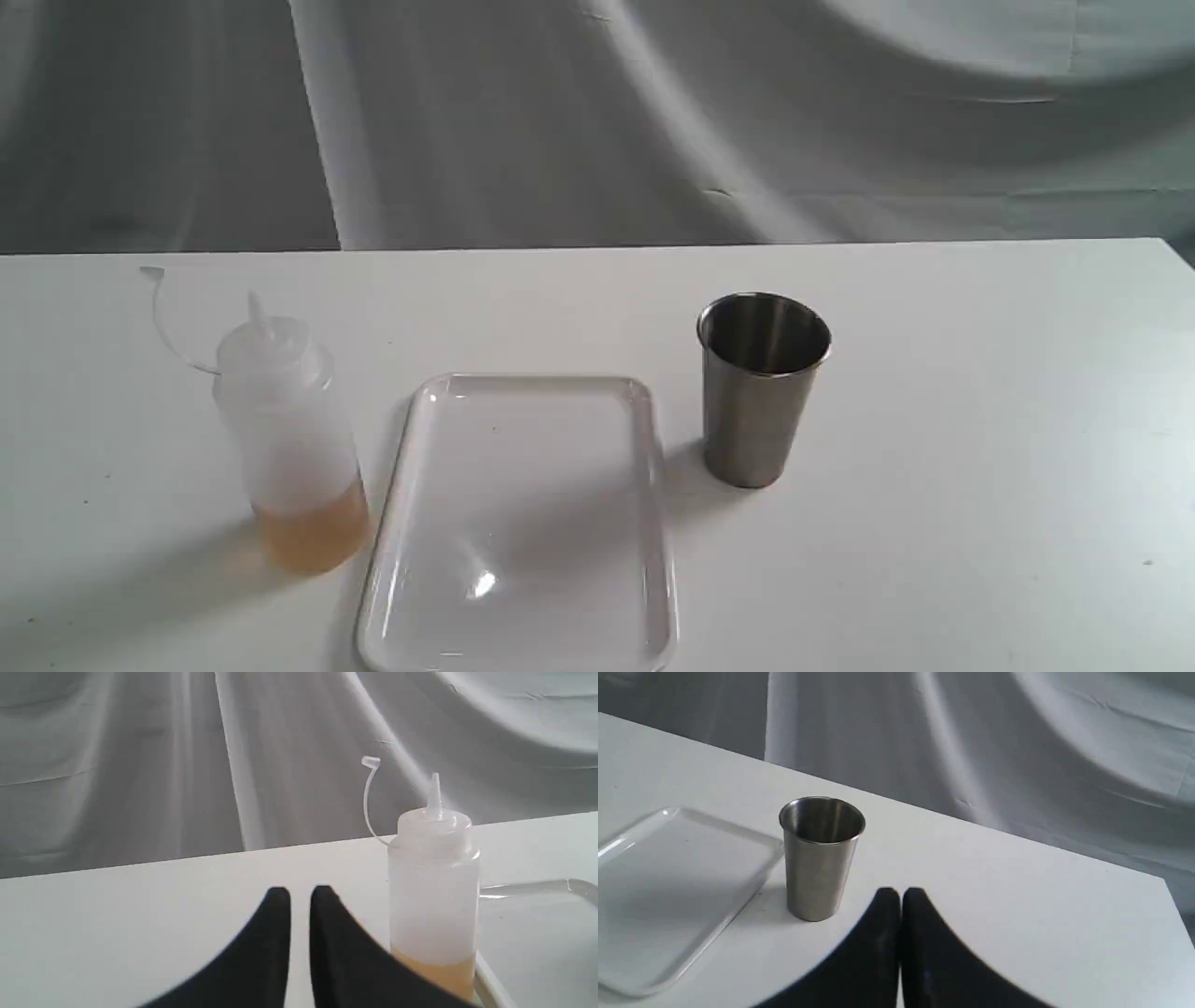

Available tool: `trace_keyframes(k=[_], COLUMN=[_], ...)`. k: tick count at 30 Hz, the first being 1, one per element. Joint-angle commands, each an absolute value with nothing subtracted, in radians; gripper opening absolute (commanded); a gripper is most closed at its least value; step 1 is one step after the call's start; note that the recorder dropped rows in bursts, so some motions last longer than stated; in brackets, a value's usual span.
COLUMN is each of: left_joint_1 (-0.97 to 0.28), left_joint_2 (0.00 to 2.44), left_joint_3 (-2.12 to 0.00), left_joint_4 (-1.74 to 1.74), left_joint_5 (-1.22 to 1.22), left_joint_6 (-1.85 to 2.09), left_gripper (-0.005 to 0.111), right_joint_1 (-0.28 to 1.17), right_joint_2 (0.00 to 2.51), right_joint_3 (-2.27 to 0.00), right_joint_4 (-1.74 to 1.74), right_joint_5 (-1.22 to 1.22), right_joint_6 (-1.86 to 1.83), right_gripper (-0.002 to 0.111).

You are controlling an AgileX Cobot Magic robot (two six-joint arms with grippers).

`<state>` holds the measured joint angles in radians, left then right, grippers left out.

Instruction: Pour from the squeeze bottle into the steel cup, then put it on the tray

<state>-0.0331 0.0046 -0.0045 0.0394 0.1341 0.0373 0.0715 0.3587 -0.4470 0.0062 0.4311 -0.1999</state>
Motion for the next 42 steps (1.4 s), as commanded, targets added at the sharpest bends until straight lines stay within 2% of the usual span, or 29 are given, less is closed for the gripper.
trace_keyframes(k=[1, 7, 13, 22, 31, 42], left_joint_1=[-0.039, -0.039, -0.039, -0.039, -0.039, -0.039], left_joint_2=[0.000, 0.000, 0.000, 0.000, 0.000, 0.000], left_joint_3=[0.000, 0.000, 0.000, 0.000, 0.000, 0.000], left_joint_4=[0.040, 0.040, 0.040, 0.040, 0.040, 0.040], left_joint_5=[0.133, 0.133, 0.133, 0.133, 0.133, 0.133], left_joint_6=[0.034, 0.034, 0.034, 0.034, 0.034, 0.033], left_gripper=[0.008, 0.008, 0.008, 0.008, 0.008, 0.008], right_joint_1=[0.070, 0.082, 0.180, 0.341, 0.538, 0.655], right_joint_2=[0.469, 0.649, 0.765, 0.942, 1.230, 1.605], right_joint_3=[-0.530, -0.669, -0.757, -0.782, -0.795, -1.045], right_joint_4=[0.022, 0.053, 0.053, 0.056, 0.056, 0.056], right_joint_5=[0.429, 0.429, 0.350, 0.010, -0.266, -0.296], right_joint_6=[-0.202, -0.202, -0.202, -0.202, -0.198, -0.186], right_gripper=[0.000, 0.000, 0.000, 0.000, 0.000, 0.000])
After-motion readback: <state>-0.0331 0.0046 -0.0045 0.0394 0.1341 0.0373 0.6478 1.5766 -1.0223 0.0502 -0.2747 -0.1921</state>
